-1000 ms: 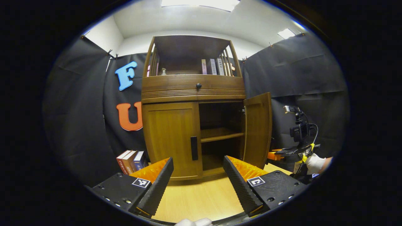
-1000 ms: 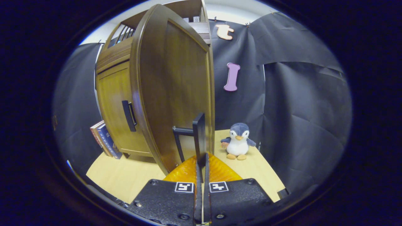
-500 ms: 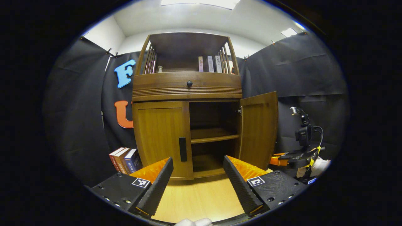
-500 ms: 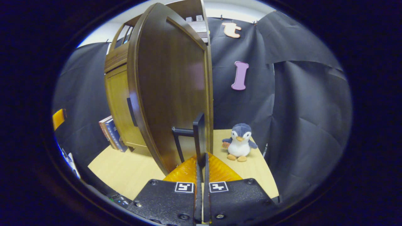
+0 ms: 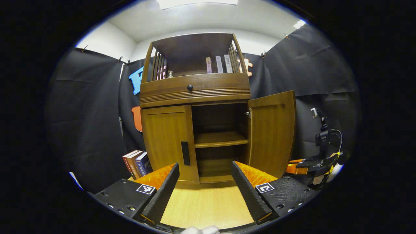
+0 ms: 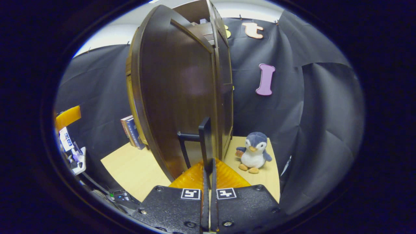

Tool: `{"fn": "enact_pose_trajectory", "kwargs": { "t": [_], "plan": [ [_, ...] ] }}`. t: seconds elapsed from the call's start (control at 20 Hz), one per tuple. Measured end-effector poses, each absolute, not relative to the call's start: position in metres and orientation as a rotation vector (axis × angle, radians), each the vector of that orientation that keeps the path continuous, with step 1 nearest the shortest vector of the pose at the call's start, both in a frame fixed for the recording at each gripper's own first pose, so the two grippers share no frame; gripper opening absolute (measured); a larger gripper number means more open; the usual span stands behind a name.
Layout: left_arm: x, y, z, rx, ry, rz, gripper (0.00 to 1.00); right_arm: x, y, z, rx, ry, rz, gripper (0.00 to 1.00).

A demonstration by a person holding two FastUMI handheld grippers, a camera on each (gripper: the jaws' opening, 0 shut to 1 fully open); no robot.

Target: Open the right door of the double-door shoe cabinet with the right hand, and open the left door with the left hand.

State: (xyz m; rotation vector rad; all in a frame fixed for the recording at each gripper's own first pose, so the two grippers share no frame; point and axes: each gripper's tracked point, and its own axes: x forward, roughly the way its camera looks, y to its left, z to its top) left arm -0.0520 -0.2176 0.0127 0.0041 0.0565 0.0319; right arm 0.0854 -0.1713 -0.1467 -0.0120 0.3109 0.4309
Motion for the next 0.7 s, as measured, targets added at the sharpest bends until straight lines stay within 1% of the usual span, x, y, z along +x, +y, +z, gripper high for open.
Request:
{"fn": "enact_pose_trajectory", "kwargs": {
  "t": [0.25,0.55,0.65,0.7],
  "plan": [
    [-0.059,-0.247,0.014,-0.017,0.066,0.068,0.96,0.089,-0.182,-0.147,-0.036,0.311,0.549,0.05],
    [-0.064,-0.246,0.016,0.003,0.059,0.108,0.96,0.089,-0.187,-0.146,-0.06,0.307,0.596,0.05],
    [-0.064,-0.24,0.017,0.003,0.055,0.115,0.96,0.088,-0.186,-0.147,-0.061,0.294,0.629,0.07],
    [-0.062,-0.237,0.017,0.002,0.053,0.116,0.96,0.088,-0.188,-0.146,-0.051,0.293,0.636,0.09]
  ]
}}
